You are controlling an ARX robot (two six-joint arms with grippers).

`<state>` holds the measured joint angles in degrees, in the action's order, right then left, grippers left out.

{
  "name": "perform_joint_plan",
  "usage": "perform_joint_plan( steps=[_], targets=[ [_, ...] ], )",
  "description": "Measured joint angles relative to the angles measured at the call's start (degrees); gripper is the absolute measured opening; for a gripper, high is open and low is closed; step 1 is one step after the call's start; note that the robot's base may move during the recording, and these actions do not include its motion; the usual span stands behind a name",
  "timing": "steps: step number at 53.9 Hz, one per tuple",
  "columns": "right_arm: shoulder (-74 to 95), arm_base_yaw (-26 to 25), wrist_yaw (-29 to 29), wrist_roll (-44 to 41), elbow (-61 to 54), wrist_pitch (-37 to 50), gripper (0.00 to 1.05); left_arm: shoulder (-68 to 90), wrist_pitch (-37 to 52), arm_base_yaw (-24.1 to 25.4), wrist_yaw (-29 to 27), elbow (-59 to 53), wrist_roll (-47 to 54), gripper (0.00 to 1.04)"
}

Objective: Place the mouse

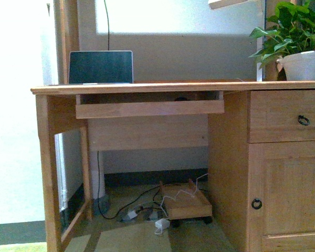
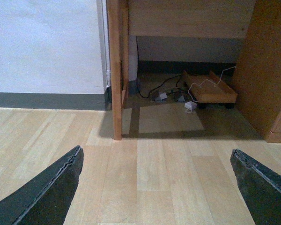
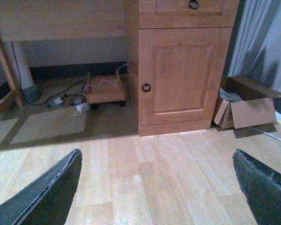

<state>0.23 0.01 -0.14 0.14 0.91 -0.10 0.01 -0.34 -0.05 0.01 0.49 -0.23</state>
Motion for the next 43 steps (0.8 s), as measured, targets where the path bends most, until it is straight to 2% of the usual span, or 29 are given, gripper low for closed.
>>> perform_joint_plan(
  steps=[43],
  targets=[
    [0.0,0.0,0.0,0.0,0.0,0.0,0.97,0.0,0.0,0.0,0.0,0.0,0.0,0.97]
  ],
)
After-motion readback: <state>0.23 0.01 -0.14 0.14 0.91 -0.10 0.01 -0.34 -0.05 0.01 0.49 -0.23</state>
